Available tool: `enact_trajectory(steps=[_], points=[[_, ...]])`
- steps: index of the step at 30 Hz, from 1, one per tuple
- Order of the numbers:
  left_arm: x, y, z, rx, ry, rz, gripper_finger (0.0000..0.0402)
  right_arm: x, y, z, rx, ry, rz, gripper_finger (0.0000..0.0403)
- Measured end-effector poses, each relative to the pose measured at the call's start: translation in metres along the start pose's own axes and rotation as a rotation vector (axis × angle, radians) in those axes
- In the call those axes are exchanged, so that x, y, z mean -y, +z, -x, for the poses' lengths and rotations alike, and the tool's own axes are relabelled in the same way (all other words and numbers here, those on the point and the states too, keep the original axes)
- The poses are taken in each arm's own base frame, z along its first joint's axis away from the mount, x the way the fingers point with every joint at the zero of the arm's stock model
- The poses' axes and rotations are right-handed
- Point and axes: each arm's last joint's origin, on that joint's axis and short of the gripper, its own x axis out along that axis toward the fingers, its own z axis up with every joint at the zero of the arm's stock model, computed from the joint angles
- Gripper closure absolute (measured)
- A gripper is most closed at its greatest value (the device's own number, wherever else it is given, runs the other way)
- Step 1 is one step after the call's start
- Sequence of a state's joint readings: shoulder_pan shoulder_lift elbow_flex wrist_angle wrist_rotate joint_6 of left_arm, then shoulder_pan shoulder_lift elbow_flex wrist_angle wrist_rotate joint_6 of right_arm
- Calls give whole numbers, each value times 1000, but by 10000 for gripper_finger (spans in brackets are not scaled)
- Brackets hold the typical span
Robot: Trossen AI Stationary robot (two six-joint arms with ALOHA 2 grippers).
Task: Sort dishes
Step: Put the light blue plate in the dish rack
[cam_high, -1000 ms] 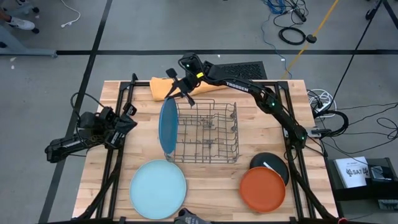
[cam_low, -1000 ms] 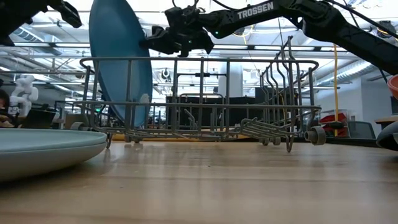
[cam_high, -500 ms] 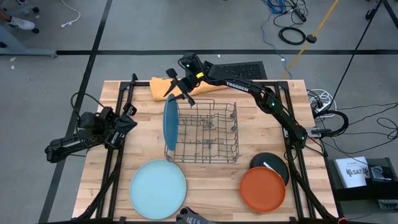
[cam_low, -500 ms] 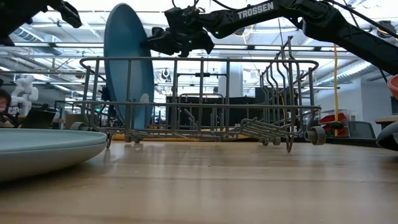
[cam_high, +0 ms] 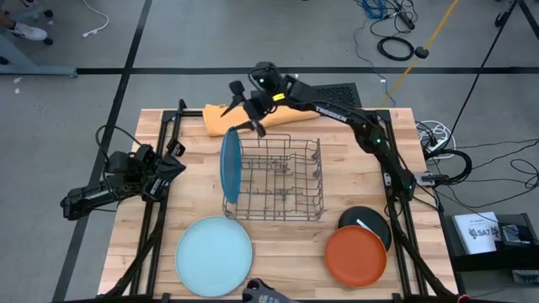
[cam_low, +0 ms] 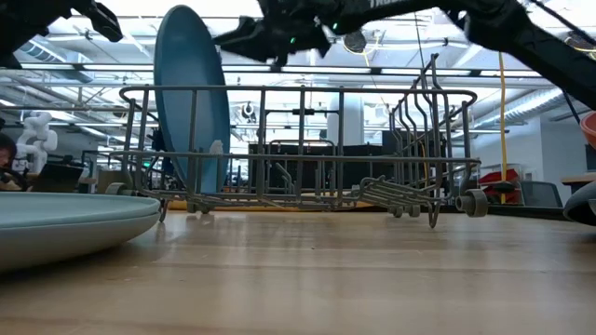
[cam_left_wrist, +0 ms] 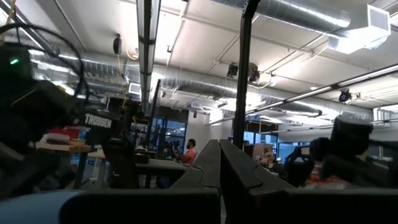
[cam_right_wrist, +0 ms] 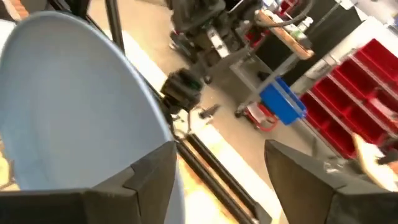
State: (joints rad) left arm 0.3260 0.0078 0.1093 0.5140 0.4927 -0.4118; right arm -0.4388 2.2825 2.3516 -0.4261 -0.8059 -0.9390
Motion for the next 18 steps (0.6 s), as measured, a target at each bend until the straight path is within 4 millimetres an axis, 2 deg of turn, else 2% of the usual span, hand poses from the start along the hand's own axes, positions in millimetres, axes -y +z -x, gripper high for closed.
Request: enact_trajectory(steps=[6, 10, 14, 18], points=[[0, 0, 0, 0, 0, 0, 401, 2, 51, 31, -103, -49, 35, 168], [0, 0, 0, 1, -1, 0, 401, -8, 87, 47, -165, -41, 4, 169], [0, 0, 0, 1, 0, -4, 401, -28, 121, 49, -270, -33, -63, 169], [0, 0, 0, 1, 0, -6, 401, -61, 154, 35, -379, 8, -104, 173]])
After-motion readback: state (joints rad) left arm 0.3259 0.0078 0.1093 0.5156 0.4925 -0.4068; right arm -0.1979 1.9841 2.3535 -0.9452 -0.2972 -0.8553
